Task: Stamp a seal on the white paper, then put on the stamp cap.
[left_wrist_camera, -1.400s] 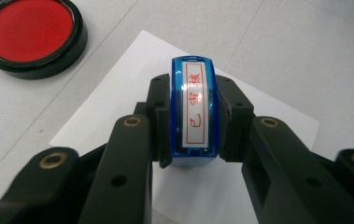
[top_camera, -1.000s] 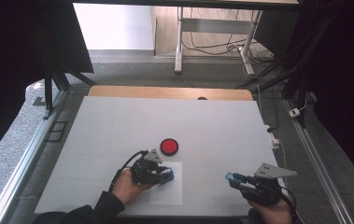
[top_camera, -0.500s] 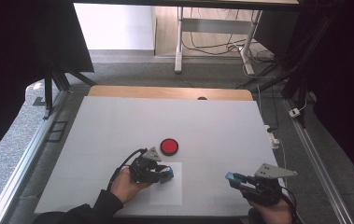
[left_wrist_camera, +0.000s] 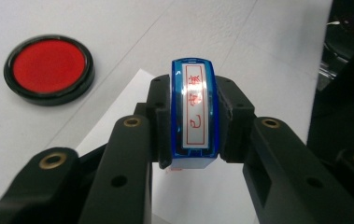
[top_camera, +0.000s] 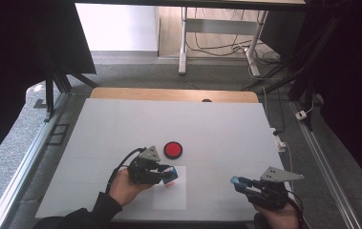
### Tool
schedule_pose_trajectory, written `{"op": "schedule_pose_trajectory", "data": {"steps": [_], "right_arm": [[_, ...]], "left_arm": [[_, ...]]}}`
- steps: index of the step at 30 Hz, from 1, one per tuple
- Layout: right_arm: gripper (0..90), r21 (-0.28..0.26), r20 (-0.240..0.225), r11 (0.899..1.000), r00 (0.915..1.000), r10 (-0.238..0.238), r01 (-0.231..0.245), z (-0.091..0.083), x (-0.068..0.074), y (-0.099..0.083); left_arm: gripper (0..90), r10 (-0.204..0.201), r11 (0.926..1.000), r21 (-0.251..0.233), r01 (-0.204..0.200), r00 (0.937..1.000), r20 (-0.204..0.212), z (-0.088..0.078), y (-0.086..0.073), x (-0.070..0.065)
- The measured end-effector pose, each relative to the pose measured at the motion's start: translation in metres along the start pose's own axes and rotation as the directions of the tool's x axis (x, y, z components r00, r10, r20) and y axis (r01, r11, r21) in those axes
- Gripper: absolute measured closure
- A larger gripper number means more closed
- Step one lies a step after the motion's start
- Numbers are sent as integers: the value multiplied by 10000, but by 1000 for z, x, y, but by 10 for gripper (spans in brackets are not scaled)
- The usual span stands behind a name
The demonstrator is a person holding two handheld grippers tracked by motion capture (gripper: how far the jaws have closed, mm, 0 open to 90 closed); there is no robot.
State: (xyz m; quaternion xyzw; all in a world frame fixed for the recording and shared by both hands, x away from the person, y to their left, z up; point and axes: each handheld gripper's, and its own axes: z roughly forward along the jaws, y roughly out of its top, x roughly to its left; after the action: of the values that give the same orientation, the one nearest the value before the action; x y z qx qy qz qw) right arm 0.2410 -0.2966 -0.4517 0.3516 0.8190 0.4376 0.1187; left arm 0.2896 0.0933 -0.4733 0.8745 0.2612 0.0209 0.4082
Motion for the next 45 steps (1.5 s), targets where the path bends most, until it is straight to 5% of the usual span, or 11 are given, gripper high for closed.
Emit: {"op": "schedule_pose_trajectory", "data": {"steps": [14, 27, 39, 45], "right_arm": [[681, 102, -95, 9999, 9999, 38, -37, 0, -1, 0], [681, 118, -216, 9999, 9997, 90, -87, 1, -2, 0], [682, 139, -229, 9998, 9997, 109, -106, 1, -2, 0], [682, 38, -662, 9997, 9975, 247, -245, 1, -3, 2]], "left_arm": [[701, 320, 9936, -1092, -290, 9992, 259, -33, 9, 4], [701, 602, 9765, -2123, -383, 9934, 981, -59, 14, 6], [701, 651, 9676, -2500, -355, 9917, 1112, -69, 16, 6], [701, 826, 9663, -2524, -508, 9897, 1169, -67, 16, 5]]}}
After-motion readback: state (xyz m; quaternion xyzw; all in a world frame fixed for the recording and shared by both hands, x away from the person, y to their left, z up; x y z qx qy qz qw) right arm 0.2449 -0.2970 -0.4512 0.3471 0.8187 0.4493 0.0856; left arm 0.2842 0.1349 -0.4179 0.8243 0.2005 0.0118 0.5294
